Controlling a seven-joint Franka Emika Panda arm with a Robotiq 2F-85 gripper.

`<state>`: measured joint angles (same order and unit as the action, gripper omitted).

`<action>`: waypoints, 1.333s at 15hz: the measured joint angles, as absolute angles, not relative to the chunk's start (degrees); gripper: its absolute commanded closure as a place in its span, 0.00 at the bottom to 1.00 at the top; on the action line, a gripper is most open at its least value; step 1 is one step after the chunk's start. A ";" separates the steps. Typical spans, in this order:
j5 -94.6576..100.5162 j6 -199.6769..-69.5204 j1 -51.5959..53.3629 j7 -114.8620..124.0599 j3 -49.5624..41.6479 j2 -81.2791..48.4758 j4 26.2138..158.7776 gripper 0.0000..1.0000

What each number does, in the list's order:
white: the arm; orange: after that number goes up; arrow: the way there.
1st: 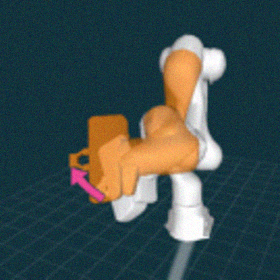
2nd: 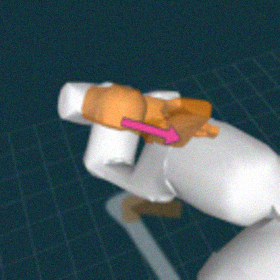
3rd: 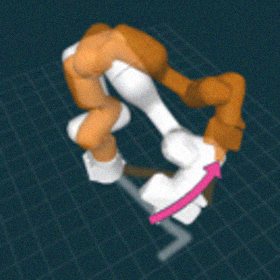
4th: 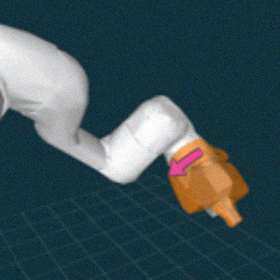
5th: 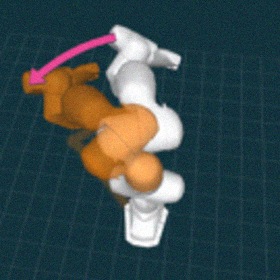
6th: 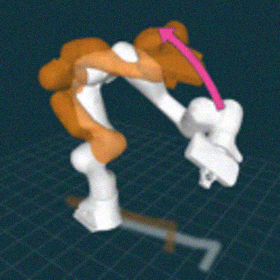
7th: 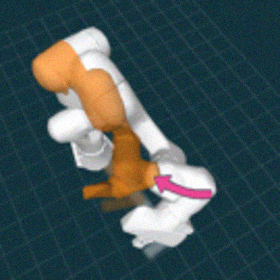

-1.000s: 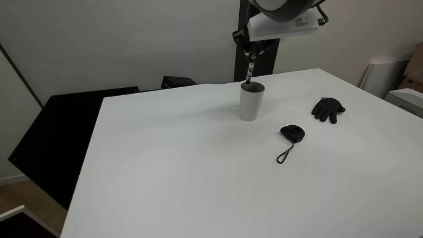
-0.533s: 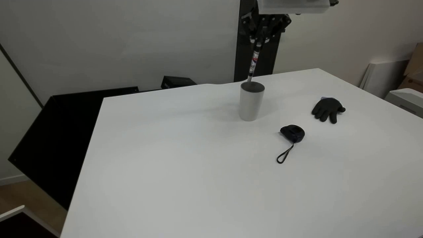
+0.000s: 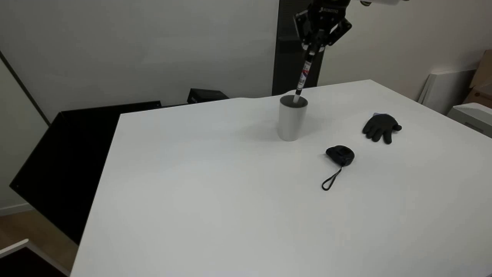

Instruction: Put the marker inside the mug cup then put it back on the table

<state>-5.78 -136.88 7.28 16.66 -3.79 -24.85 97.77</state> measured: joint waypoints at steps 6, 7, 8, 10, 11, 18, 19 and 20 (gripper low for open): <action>-6.83 -131.23 6.00 15.62 -0.60 -25.38 96.77 0.93; -6.83 -130.57 6.02 15.58 -0.20 -25.38 96.69 0.93; -6.74 -130.13 6.10 15.58 0.13 -25.39 96.68 0.93; -6.41 -129.75 6.40 15.58 0.37 -25.44 96.68 0.93; -5.82 -129.75 6.59 15.58 0.37 -25.46 96.68 0.93; 1.57 -129.75 8.74 15.81 0.29 -25.38 94.93 0.93; 2.26 -129.75 9.09 15.81 0.29 -25.33 94.48 0.93; 2.50 -129.66 9.41 15.81 0.30 -25.30 94.01 0.93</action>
